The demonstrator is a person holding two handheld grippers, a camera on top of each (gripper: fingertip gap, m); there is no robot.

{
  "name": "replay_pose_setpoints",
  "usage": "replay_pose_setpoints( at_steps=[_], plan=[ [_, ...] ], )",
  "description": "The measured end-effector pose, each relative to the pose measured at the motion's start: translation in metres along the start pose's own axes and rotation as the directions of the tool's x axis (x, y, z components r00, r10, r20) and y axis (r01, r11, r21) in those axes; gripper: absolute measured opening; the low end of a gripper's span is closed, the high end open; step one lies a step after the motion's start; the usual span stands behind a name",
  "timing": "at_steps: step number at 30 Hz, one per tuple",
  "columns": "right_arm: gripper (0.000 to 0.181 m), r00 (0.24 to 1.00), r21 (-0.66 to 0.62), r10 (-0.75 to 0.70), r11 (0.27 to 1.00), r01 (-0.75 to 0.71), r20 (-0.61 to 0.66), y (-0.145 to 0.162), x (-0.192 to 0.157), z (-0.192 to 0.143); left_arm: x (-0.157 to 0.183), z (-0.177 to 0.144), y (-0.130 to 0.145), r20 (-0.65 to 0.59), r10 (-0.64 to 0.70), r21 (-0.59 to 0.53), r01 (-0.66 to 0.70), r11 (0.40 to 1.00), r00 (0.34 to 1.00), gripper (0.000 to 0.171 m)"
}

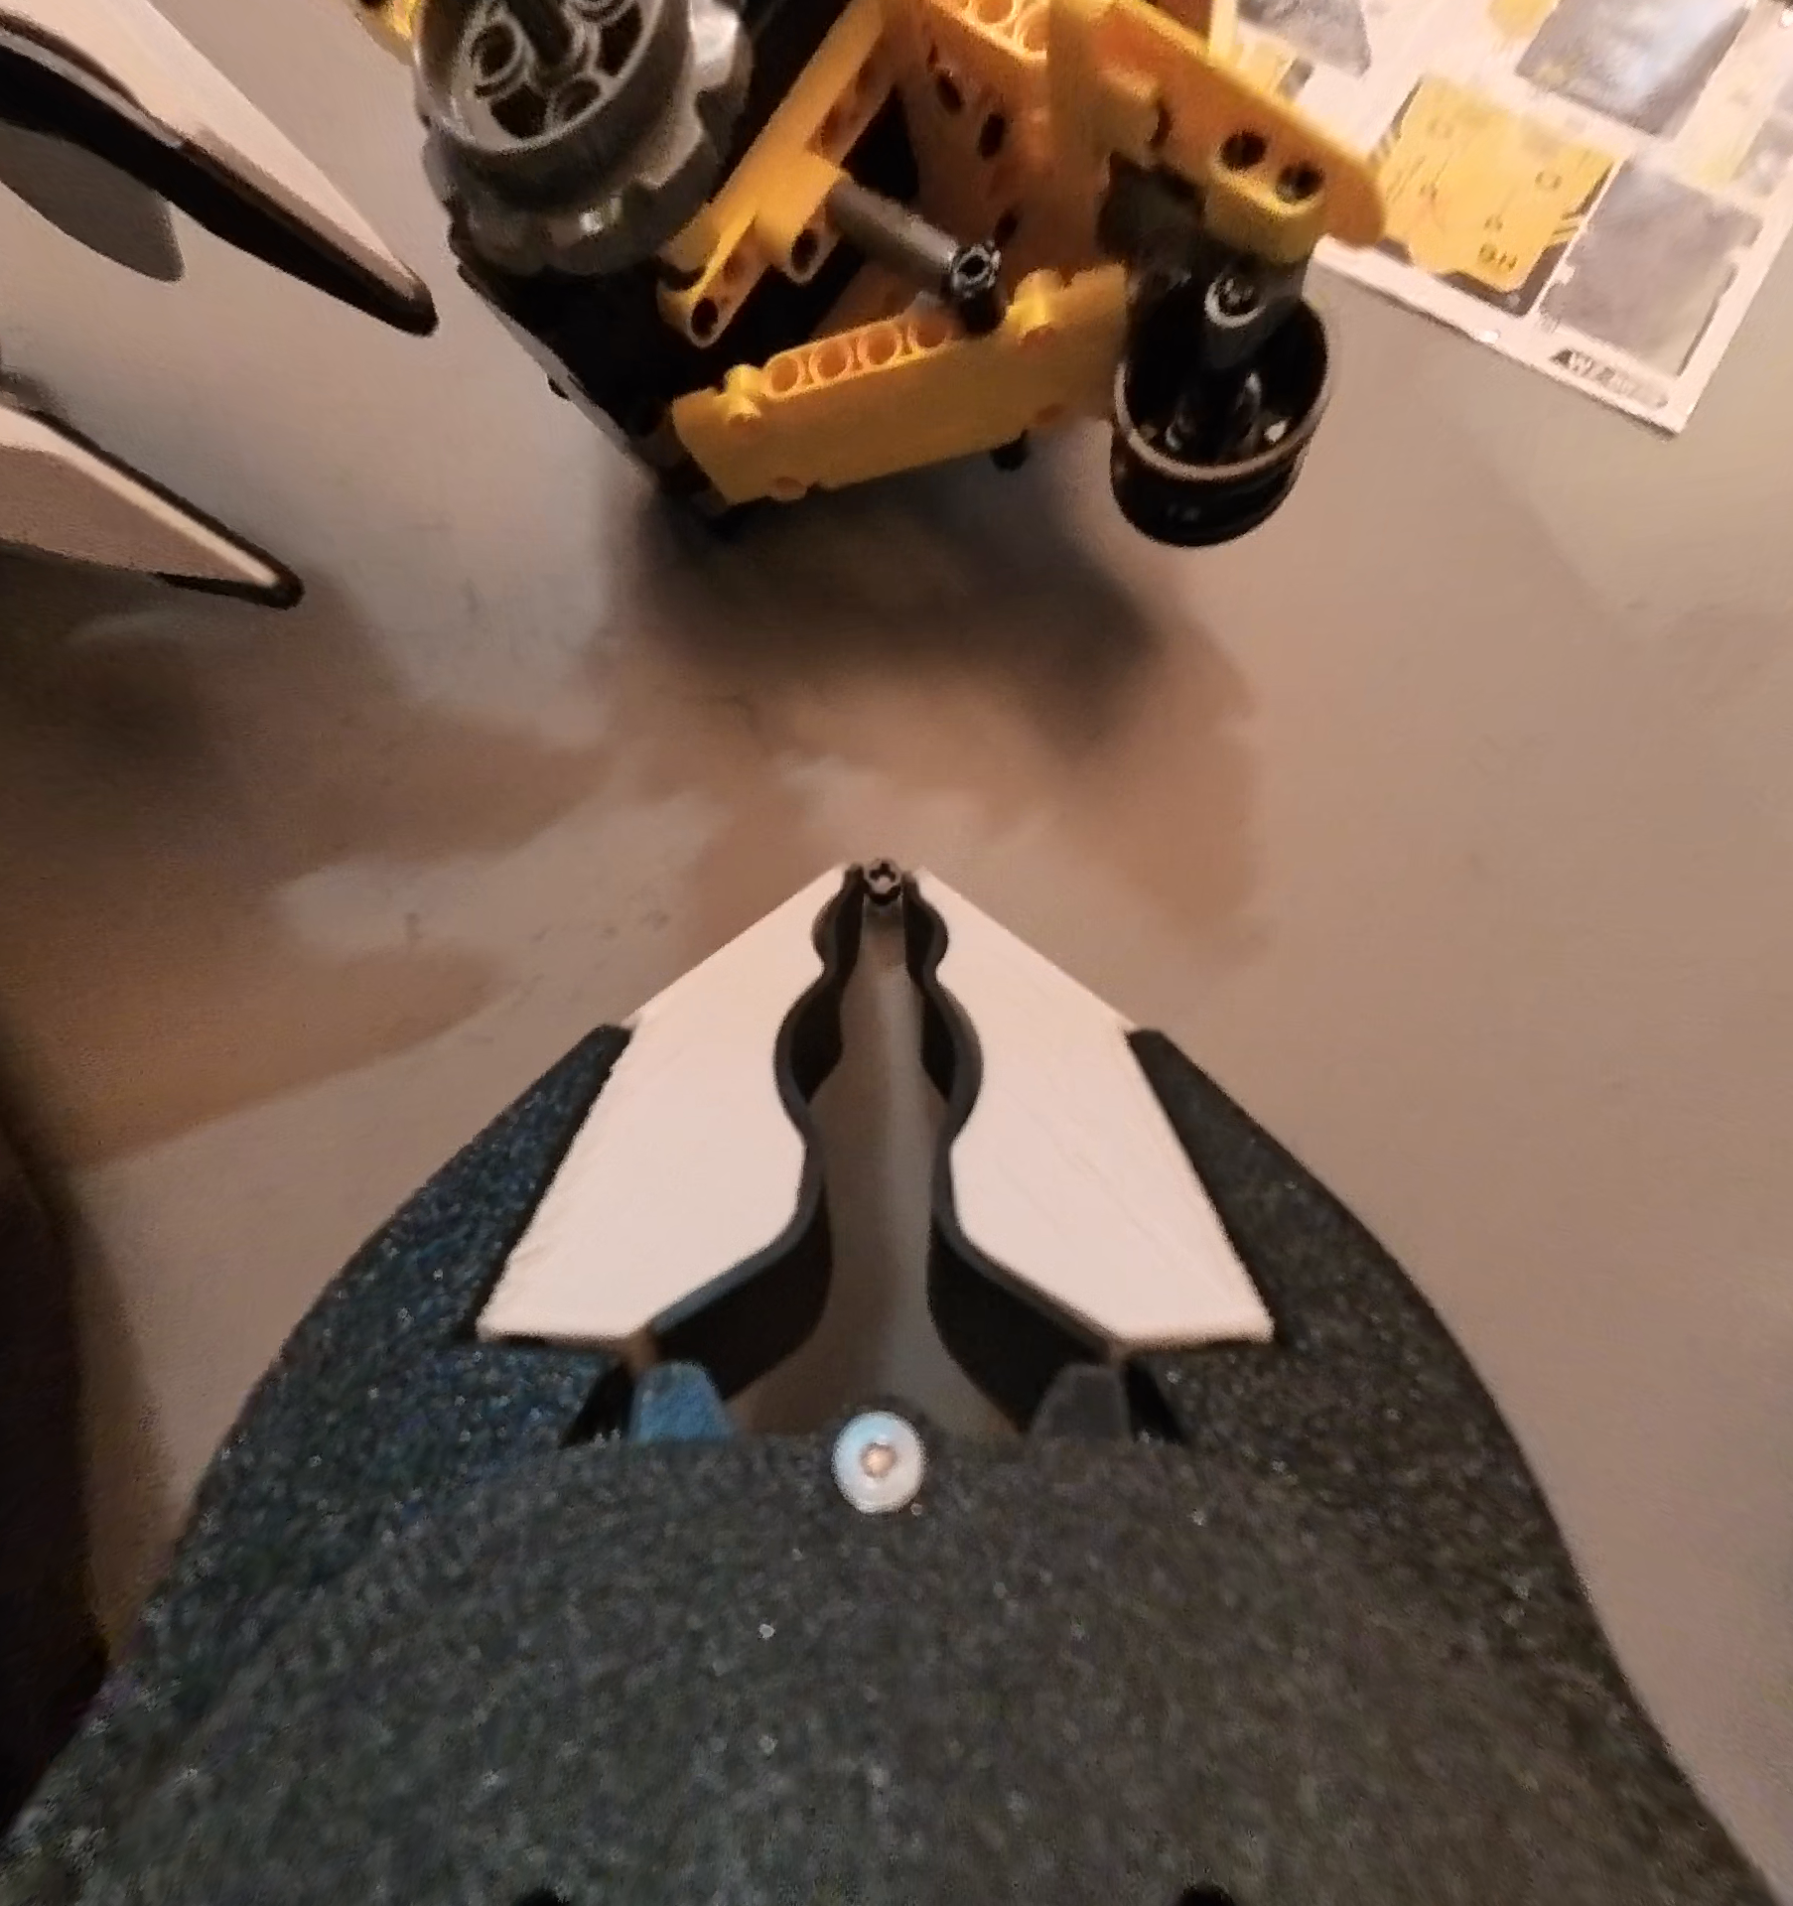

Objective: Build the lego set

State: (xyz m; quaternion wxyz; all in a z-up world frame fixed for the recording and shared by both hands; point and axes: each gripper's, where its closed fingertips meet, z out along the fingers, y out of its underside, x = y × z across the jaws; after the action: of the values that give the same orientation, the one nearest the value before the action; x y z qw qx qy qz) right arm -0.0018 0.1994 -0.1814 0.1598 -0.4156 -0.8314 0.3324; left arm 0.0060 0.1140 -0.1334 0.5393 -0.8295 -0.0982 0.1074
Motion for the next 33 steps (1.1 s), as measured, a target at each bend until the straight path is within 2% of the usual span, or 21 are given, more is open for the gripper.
replay_pose_setpoints(
  at_steps=[8,15,18,22,27,33],
  plan=[
    [0.007,0.994,-0.028,0.111,0.993,-0.111,-0.006,0.008,-0.012,-0.004,-0.003,-0.006,-0.006,-0.009,-0.038,0.046,0.039,0.998,0.999,0.04],
    [0.01,0.995,-0.089,0.089,0.992,-0.093,-0.044,0.014,-0.017,-0.006,-0.002,-0.011,-0.01,-0.011,-0.027,0.088,0.028,0.996,1.0,0.04],
    [0.01,0.995,-0.087,0.099,0.991,-0.099,-0.002,0.009,-0.026,-0.007,-0.001,-0.014,-0.013,-0.018,-0.03,0.112,0.031,0.993,0.999,0.04],
    [0.011,0.994,-0.115,0.09,0.989,-0.096,-0.057,0.01,-0.017,-0.006,-0.002,-0.019,-0.017,-0.035,-0.046,0.15,0.051,0.987,0.998,0.041],
    [0.01,0.996,-0.139,0.088,0.986,-0.09,-0.022,0.009,-0.028,-0.004,-0.004,-0.022,-0.02,-0.057,-0.078,0.175,0.087,0.981,0.995,0.042],
    [0.011,0.989,-0.178,0.036,0.982,-0.062,-0.144,0.009,0.0,-0.007,-0.005,-0.028,-0.024,-0.089,-0.1,0.215,0.117,0.969,0.991,0.043]
  ],
)
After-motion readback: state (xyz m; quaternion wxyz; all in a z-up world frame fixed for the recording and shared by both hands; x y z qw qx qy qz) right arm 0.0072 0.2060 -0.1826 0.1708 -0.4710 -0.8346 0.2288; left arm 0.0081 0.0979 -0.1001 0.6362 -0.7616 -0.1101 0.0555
